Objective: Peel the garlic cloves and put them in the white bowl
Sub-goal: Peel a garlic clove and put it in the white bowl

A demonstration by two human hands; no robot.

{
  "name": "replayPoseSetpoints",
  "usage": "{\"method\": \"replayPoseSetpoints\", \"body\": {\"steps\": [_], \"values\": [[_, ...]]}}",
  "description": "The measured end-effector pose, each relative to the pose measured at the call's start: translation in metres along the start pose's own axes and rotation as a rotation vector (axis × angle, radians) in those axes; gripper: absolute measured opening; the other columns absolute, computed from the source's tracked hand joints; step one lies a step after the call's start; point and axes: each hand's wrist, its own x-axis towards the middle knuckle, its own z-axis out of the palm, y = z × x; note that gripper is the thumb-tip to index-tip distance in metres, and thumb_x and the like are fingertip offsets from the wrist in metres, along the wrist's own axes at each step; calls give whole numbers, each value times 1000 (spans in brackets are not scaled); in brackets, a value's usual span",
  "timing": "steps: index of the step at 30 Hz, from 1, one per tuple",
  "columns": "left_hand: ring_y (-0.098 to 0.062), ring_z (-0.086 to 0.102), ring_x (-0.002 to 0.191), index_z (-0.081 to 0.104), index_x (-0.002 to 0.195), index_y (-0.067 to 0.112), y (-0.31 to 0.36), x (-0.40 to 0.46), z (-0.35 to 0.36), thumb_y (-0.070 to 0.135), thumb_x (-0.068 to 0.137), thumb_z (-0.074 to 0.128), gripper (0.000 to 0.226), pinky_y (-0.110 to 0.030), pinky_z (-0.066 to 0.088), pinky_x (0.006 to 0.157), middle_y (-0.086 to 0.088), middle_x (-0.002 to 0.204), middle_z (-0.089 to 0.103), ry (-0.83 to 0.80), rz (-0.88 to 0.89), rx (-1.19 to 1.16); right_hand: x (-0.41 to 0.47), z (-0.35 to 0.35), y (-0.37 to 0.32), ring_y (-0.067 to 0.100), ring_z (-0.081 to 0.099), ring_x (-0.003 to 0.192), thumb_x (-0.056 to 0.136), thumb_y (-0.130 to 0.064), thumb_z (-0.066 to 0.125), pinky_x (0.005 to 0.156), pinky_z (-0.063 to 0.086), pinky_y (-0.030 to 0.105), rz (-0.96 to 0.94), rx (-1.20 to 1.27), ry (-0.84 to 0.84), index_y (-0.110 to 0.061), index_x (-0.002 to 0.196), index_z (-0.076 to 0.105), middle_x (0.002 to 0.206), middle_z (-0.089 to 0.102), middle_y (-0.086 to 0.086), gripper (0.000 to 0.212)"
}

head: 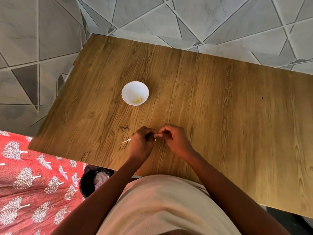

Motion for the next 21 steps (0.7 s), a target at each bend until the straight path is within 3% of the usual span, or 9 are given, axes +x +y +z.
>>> {"method": "replayPoseSetpoints", "body": {"steps": [4, 7, 10, 12, 15, 18, 21], "values": [[-7, 65, 75, 76, 89, 10, 1, -1, -1, 1, 87, 76, 10, -12, 49, 68, 5, 83, 69, 10, -10, -6, 0, 0, 1, 9, 60, 76, 95, 0, 59, 72, 48, 28, 107, -9, -14, -18, 85, 61, 78, 61, -7, 21], [-8, 66, 74, 76, 89, 11, 1, -1, -2, 1, 87, 76, 10, -17, 51, 68, 4, 83, 70, 11, -14, -26, 0, 0, 2, 14, 52, 67, 99, -4, 54, 65, 44, 36, 110, -50, -2, -17, 80, 55, 71, 54, -5, 23], [-9, 66, 75, 77, 90, 12, 1, -1, -2, 3, 87, 77, 9, -21, 53, 69, 5, 83, 70, 9, -10, -33, 3, -2, 1, 8, 48, 60, 101, -17, 60, 60, 42, 30, 79, -103, 37, -19, 75, 55, 66, 51, -4, 26], [-9, 66, 75, 77, 90, 11, 0, -1, -2, 3, 88, 77, 9, -23, 54, 69, 5, 84, 70, 9, -5, -38, 2, -3, 3, 2, 58, 71, 93, -8, 70, 65, 48, 21, 66, -90, 30, -17, 90, 61, 78, 60, -5, 12], [-8, 66, 75, 76, 90, 14, -1, -1, -1, 3, 88, 76, 11, -25, 54, 69, 6, 84, 69, 17, -20, -43, -2, -4, 6, 3, 65, 88, 86, 8, 66, 77, 55, 22, 43, -83, 5, -13, 107, 68, 92, 68, -2, 30], [-7, 66, 78, 76, 93, 16, -4, -2, -1, 4, 89, 76, 12, -26, 56, 71, 7, 87, 70, 11, -49, -51, -1, -3, 6, 8, 66, 87, 91, 8, 59, 79, 57, 27, 7, -60, 25, -9, 107, 74, 93, 70, 2, 28], [-8, 67, 80, 76, 95, 15, -5, -2, -1, 6, 89, 75, 11, -31, 57, 73, 6, 88, 71, 8, -57, -55, -1, -2, 2, 8, 66, 90, 91, -2, 69, 80, 56, 25, -13, -61, 15, -10, 109, 75, 97, 71, 2, 21]]}}
